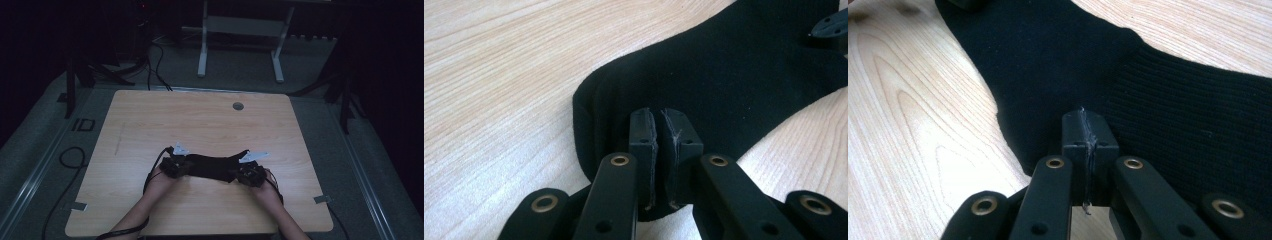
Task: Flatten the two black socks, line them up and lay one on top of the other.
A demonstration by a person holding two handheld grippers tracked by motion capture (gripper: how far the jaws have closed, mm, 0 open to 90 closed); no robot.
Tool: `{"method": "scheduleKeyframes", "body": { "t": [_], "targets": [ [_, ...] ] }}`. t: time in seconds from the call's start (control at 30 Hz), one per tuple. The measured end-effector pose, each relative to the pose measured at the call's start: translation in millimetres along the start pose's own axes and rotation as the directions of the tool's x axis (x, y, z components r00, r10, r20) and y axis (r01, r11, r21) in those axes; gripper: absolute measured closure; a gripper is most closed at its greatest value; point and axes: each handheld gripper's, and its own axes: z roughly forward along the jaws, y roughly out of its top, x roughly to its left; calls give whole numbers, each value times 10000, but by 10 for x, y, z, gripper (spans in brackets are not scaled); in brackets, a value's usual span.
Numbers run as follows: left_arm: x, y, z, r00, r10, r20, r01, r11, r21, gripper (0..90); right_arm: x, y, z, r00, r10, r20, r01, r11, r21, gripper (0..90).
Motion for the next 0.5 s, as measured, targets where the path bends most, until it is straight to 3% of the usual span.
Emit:
{"method": "scheduleKeyframes", "body": {
  "t": [0.03,0.07,0.1,0.17,0.2,0.23,0.27,0.33,0.4,0.43,0.5],
  "targets": [
    [-13,10,-36,9999,-37,129,41,9995,-312,781,27,21,-21,9999,-108,-118,108,9999,-65,800],
    [-13,10,-36,9999,-37,129,41,9995,-312,738,38,26,-36,9998,-173,-112,172,9998,-137,744],
    [-24,16,-62,10000,36,89,-33,9993,-370,738,38,26,-36,9998,-173,-112,172,9998,-137,744],
    [-48,22,-127,9995,-60,318,80,9981,-617,657,64,47,-91,9995,-325,-36,323,9984,-454,638],
    [-48,22,-127,9995,-60,318,80,9981,-617,606,64,47,-91,9995,-325,-36,323,9984,-454,638],
    [-114,21,-212,9987,120,498,-65,9938,-1108,477,50,99,-159,9994,-324,-153,309,9959,-848,494],
    [-133,18,-226,9983,127,563,-61,9932,-1165,406,45,114,-170,9993,-347,-140,333,9949,-954,443],
    [-177,0,-265,9981,129,598,-45,9903,-1387,273,51,135,-192,9985,-542,-87,528,9922,-1129,382],
    [-177,0,-265,9981,129,598,-45,9903,-1387,245,62,138,-209,9978,-652,-64,639,9895,-1296,382],
    [-230,-45,-352,9984,276,497,-193,9870,-1593,126,82,139,-233,9973,-709,-170,683,9901,-1229,280],
    [-234,-95,-389,9985,213,504,-127,9861,-1655,77,114,121,-241,9948,-968,-313,931,9903,-1031,233]
  ]
}}
